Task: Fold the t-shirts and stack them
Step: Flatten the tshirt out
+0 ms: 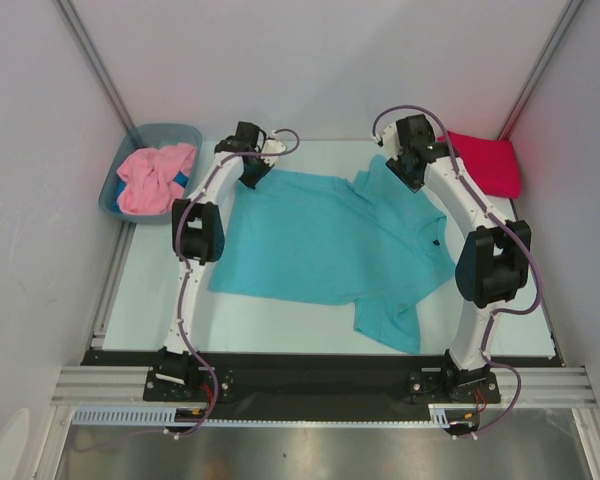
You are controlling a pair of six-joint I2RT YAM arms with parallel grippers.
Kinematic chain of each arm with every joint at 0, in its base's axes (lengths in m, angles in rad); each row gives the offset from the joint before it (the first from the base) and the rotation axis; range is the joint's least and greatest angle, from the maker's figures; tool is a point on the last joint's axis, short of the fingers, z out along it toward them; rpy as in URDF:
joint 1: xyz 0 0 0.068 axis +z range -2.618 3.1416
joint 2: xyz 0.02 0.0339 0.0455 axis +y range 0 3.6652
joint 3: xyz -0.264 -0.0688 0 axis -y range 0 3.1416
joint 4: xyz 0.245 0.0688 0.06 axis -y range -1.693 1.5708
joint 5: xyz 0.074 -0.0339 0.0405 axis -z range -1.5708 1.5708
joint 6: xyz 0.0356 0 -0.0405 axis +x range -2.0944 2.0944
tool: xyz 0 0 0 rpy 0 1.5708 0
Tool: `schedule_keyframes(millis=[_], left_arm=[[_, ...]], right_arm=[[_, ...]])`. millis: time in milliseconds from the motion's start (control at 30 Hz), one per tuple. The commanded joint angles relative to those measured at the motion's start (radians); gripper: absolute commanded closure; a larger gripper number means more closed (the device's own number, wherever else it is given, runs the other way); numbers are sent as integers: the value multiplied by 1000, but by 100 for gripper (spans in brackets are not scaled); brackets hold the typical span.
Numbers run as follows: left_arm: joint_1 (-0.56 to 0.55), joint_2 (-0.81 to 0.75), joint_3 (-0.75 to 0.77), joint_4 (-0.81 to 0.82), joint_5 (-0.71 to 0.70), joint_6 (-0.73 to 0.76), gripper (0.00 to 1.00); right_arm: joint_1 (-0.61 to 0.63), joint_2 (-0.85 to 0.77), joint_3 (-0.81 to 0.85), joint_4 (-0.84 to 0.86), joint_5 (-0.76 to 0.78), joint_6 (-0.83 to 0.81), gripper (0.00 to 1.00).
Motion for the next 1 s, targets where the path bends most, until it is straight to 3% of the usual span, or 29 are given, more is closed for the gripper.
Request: schedule_keyframes(millis=[0,967], left_arm=[[12,67,33,-32,-182,33,100],[77,98,41,-109,-358,64,100]], right_arm=[[9,-35,-2,-7,20,-8,49],[26,-80,-67,7,34,-3,49]])
